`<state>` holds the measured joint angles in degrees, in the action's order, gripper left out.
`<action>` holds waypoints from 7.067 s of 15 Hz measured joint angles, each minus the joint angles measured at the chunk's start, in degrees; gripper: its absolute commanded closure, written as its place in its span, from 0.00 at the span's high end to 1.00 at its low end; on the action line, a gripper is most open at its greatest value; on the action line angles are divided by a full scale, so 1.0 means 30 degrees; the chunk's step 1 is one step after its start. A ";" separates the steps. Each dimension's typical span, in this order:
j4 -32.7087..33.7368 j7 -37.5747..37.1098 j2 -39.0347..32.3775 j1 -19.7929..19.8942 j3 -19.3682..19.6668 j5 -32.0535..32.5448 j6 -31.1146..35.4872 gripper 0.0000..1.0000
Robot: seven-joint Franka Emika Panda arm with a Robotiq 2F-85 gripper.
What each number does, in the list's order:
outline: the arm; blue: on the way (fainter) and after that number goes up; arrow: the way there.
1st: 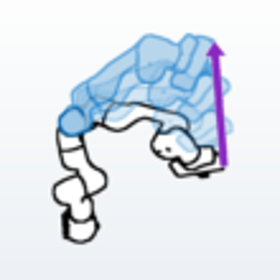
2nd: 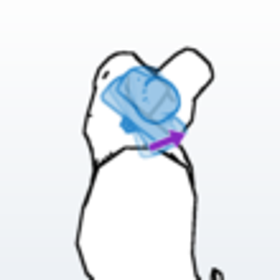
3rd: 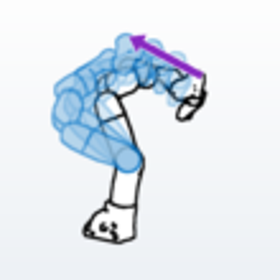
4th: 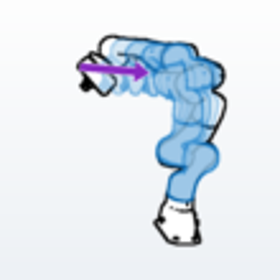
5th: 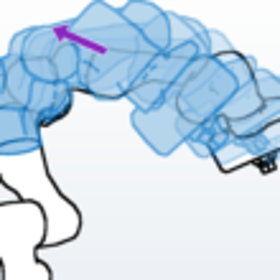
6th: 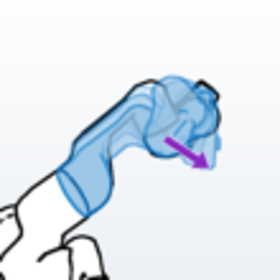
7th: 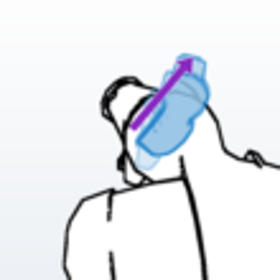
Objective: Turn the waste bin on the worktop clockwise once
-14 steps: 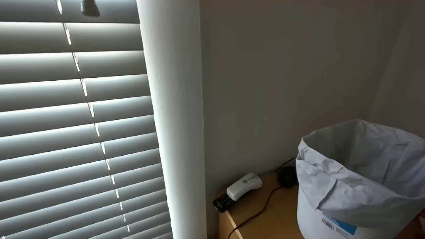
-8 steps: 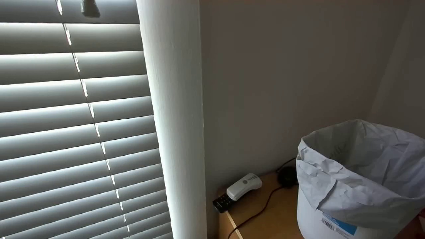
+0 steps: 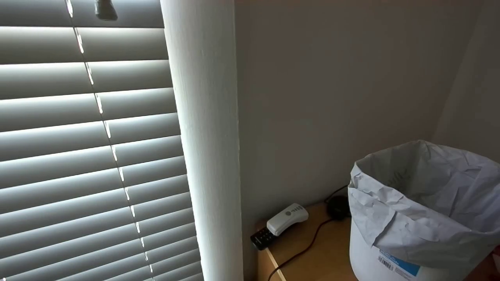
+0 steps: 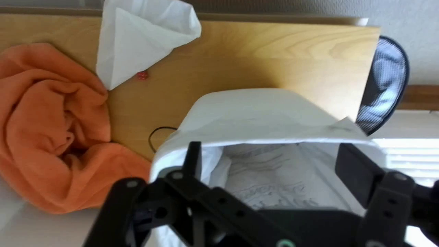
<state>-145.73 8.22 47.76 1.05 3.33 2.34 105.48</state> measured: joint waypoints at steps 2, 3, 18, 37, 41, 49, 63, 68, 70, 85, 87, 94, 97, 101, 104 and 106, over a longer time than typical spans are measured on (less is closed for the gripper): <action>0.0141 -0.0252 -0.0077 0.0904 0.0461 0.0416 0.1026 1.00; 0.0146 -0.0356 -0.0156 0.1222 0.0654 0.0446 0.1454 1.00; 0.1226 0.0271 -0.4100 0.1764 0.1635 0.0626 0.3446 1.00; 0.4061 0.1706 -1.0512 0.1715 0.2463 -0.1160 0.4076 0.45; 0.4336 0.0813 -1.0910 0.1718 0.2110 -0.0924 0.3191 0.14; 0.4628 -0.2800 -1.0941 0.1716 0.0912 -0.0450 0.0829 0.01; 0.4588 -0.8758 -1.0650 0.1717 -0.0804 0.0643 0.0111 0.01; 0.4700 -0.9038 -1.0479 0.1708 -0.0833 0.0296 -0.0038 0.01; 0.4551 -0.9468 -1.0259 0.1690 -0.1011 0.0303 -0.0127 0.01; 0.4074 -1.3976 -0.8959 0.1711 -0.1990 0.0456 -0.2961 0.01; 0.4111 -1.3971 -0.8967 0.1710 -0.1990 0.0432 -0.2935 0.01; 0.4307 -1.5240 -0.8995 0.1716 -0.1943 -0.1340 -0.2925 0.01; 0.4228 -1.6411 -0.9040 0.1716 -0.1957 -0.1704 -0.2928 0.01; 0.4001 -1.8107 -0.9043 0.1715 -0.2010 -0.2083 -0.2981 0.01; 0.3894 -1.9706 -0.9021 0.1702 -0.2232 -0.2193 -0.3011 0.01; 0.3855 -2.0761 -0.8958 0.1690 -0.2467 -0.2194 -0.3011 0.01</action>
<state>-134.17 -54.06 20.89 6.12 -4.07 -4.24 96.45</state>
